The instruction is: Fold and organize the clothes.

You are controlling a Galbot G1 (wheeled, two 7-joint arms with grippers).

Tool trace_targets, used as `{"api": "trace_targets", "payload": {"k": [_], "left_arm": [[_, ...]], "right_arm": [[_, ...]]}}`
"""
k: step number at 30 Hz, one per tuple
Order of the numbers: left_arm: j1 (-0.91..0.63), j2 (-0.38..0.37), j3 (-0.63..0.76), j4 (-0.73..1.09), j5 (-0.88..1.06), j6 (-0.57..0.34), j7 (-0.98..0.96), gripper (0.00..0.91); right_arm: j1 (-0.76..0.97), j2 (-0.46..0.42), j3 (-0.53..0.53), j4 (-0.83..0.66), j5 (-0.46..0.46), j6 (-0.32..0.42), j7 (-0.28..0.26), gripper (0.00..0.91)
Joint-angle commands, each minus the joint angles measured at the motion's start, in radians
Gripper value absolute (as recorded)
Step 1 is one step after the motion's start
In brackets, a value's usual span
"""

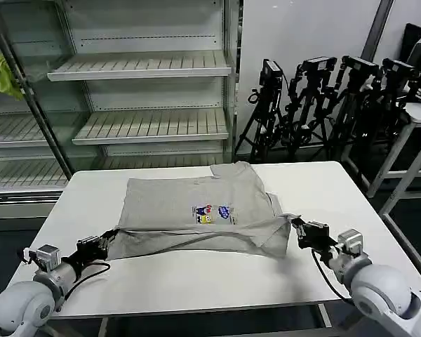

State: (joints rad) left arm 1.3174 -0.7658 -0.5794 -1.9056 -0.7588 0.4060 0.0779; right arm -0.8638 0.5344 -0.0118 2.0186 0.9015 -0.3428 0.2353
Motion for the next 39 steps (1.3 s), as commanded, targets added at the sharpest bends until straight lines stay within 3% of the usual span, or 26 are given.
{"api": "trace_targets", "payload": {"k": [1,8,18,19,20,31,34,39], "left_arm": [[-0.065,0.006,0.031,0.058,0.004,-0.004,0.002,0.05],[-0.079,0.006,0.042,0.092,0.017,-0.013,0.008,0.05],[-0.104,-0.012,0.073,0.139,0.043,-0.024,0.012,0.071],[-0.108,-0.011,0.076,0.143,0.045,-0.022,0.013,0.363],[-0.11,-0.01,0.077,0.145,0.046,-0.022,0.013,0.907],[-0.142,0.029,0.048,0.186,0.078,-0.042,0.011,0.907],[-0.083,0.065,-0.009,0.127,0.041,-0.018,0.001,0.907],[0.159,0.099,-0.136,-0.046,-0.143,0.065,-0.04,0.907]], "right_arm": [[0.305,0.042,-0.25,-0.089,-0.008,0.002,-0.006,0.0],[0.436,0.098,-0.354,-0.145,-0.013,0.003,-0.004,0.0],[0.445,0.115,-0.381,-0.171,-0.037,-0.02,-0.002,0.0],[0.437,0.113,-0.377,-0.169,-0.044,-0.045,-0.002,0.907],[0.435,0.112,-0.375,-0.169,-0.046,-0.052,-0.002,0.907],[0.383,0.081,-0.268,-0.233,-0.083,-0.076,0.006,0.907],[0.307,0.039,-0.196,-0.164,-0.033,-0.094,0.02,0.907],[-0.02,-0.11,0.038,0.093,0.012,-0.109,0.024,0.907]]}}
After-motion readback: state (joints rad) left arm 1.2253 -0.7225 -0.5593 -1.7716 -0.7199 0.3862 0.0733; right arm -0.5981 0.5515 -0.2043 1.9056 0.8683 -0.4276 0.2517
